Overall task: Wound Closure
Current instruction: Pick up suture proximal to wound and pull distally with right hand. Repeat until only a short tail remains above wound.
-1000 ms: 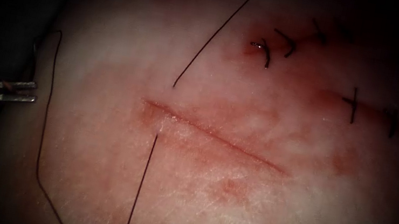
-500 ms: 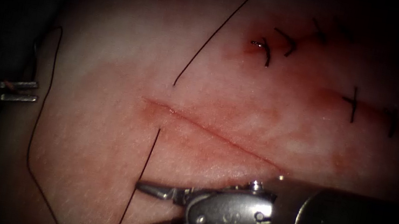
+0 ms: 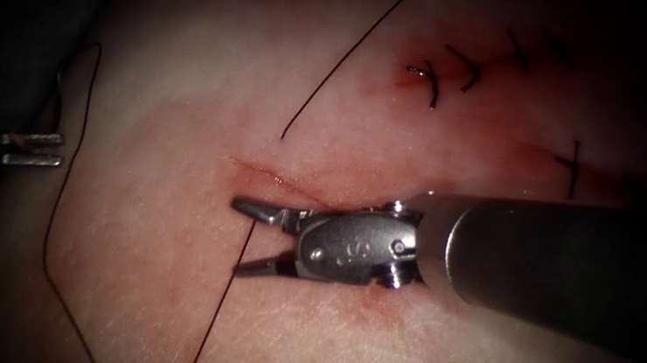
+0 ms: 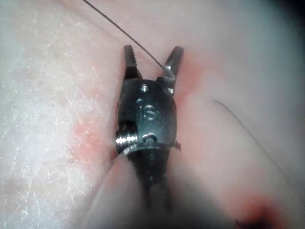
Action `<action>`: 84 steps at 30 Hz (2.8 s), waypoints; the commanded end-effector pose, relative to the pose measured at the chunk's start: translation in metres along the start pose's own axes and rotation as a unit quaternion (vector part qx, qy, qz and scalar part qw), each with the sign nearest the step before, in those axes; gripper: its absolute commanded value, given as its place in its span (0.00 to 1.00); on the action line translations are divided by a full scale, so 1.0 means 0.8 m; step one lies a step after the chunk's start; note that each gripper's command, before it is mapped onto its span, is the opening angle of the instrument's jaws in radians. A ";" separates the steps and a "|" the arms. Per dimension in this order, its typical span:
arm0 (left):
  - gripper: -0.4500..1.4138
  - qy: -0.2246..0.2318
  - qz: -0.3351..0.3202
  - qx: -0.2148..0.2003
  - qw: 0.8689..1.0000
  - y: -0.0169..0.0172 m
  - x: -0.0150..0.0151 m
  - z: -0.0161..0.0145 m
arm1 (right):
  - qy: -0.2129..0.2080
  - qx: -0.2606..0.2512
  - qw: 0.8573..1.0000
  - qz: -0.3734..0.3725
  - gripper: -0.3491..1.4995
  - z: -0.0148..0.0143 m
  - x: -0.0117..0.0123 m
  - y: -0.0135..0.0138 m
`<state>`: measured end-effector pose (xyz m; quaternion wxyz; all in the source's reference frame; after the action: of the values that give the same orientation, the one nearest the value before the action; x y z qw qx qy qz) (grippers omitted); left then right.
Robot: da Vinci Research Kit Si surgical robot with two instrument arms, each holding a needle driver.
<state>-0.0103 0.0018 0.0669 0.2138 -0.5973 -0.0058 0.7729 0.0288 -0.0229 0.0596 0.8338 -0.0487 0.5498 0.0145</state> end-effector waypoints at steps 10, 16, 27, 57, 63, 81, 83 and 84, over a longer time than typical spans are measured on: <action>0.00 0.001 -0.001 -0.001 1.000 0.0003 -0.0007 0.0010 | -0.030 0.011 0.998 0.055 0.00 -0.0001 -0.0001 -0.0011; 0.00 0.002 -0.001 -0.001 1.000 0.0003 -0.0007 0.0012 | -0.023 0.033 0.998 0.051 0.00 -0.0018 0.0027 -0.0056; 0.00 0.001 0.000 -0.003 1.000 0.0003 -0.0009 0.0014 | -0.018 0.089 0.995 0.030 0.00 -0.0052 0.0090 -0.0173; 0.00 -0.001 -0.002 -0.008 1.000 0.0005 -0.0018 0.0013 | 0.047 0.038 0.998 -0.011 0.96 -0.0026 0.0065 -0.0046; 0.00 -0.001 -0.002 -0.008 1.000 0.0006 -0.0018 0.0012 | 0.041 0.031 0.998 -0.019 0.95 -0.0007 0.0021 -0.0019; 0.00 -0.001 -0.001 -0.008 1.000 0.0006 -0.0019 0.0011 | 0.016 0.049 0.998 -0.029 0.89 0.0010 -0.0022 0.0010; 0.00 -0.001 -0.002 -0.008 1.000 0.0005 -0.0019 0.0012 | 0.015 0.050 0.998 -0.029 0.85 0.0012 -0.0022 0.0010; 0.00 0.000 -0.005 -0.008 1.000 0.0005 -0.0019 0.0012 | 0.014 0.049 0.998 -0.030 0.83 0.0013 -0.0023 0.0010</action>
<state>-0.0105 0.0014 0.0677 0.2116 -0.5986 -0.0135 0.7725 0.0282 -0.0218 0.0610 0.8291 -0.0258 0.5573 -0.0370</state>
